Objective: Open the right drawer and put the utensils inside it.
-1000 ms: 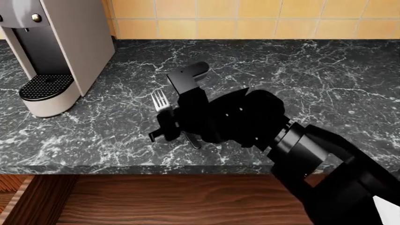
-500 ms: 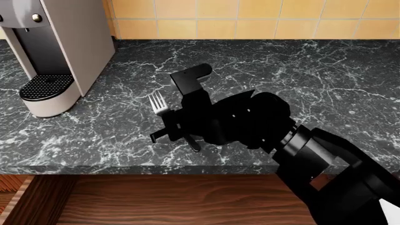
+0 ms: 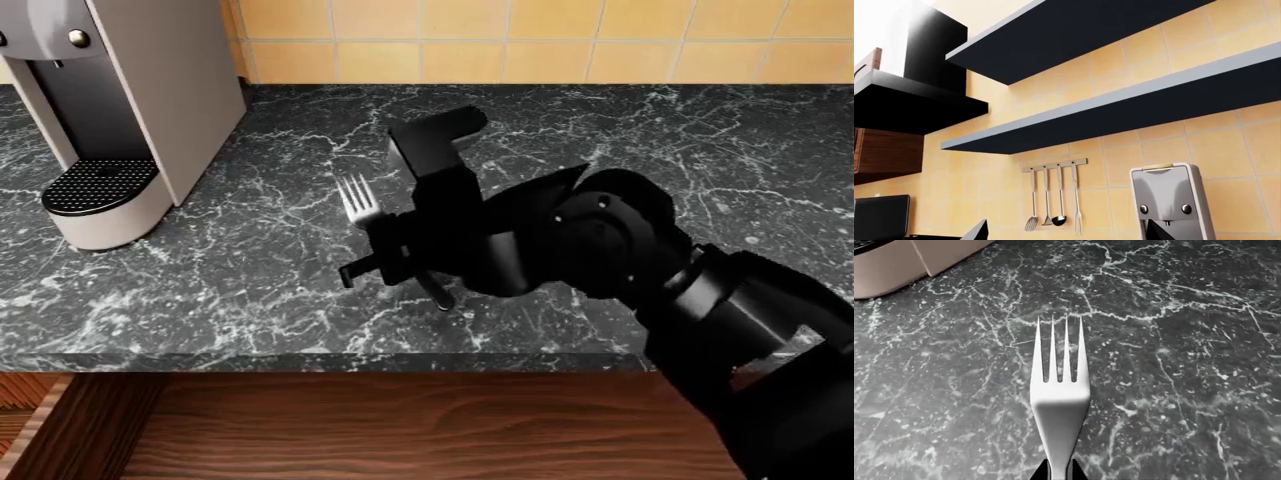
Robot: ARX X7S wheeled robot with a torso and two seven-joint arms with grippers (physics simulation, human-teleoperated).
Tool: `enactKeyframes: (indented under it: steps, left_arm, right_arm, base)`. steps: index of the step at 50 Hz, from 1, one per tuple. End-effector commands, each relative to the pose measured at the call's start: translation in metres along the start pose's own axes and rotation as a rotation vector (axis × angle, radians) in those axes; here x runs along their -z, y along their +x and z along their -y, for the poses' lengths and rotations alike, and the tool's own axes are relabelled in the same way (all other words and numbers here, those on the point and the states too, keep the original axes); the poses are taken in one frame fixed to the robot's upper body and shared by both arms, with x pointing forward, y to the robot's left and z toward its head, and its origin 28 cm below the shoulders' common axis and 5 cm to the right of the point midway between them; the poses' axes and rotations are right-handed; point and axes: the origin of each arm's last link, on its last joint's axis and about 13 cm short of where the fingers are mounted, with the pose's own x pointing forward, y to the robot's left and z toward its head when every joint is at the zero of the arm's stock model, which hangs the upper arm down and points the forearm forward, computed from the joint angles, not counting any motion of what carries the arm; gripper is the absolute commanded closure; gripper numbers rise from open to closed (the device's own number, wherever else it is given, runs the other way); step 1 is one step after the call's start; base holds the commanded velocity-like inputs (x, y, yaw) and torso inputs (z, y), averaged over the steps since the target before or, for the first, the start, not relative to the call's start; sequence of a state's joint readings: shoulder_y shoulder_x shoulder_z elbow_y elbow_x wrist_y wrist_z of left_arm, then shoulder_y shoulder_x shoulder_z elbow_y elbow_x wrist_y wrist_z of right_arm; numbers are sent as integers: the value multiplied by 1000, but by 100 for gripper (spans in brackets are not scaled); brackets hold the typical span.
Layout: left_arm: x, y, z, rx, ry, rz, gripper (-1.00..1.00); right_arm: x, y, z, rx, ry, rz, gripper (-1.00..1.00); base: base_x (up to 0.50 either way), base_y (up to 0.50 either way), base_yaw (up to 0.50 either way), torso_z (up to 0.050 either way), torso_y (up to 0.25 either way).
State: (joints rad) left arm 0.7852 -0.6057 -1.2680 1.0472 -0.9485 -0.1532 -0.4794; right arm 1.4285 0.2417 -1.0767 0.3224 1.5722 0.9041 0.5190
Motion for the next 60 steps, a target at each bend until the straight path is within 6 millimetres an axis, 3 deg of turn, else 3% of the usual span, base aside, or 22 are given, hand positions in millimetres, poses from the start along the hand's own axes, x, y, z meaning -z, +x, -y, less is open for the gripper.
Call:
enactKeyframes:
  steps: [1,29,47,60]
  left_arm:
    - [0,1,1,4,1,0,-100]
    - [-1,2,1,4,0,2,-100]
    - [0,1,1,4,1,1,-100]
    - [-1,0,-1,1,-2,2,-100]
  right_arm:
    - [-13,-31,4,30,-21,68,100]
    - [5,-45,-20,-228,-306,117,100]
    - [18,-35,-62,-399,-490,126,100]
    - [24,-48,-85,-497,-632,157,100]
  base:
    - [0,0,0,0,0]
    - [0,0,0,0,0]
    - [0,0,0,0,0]
    - [0,0,0,0,0]
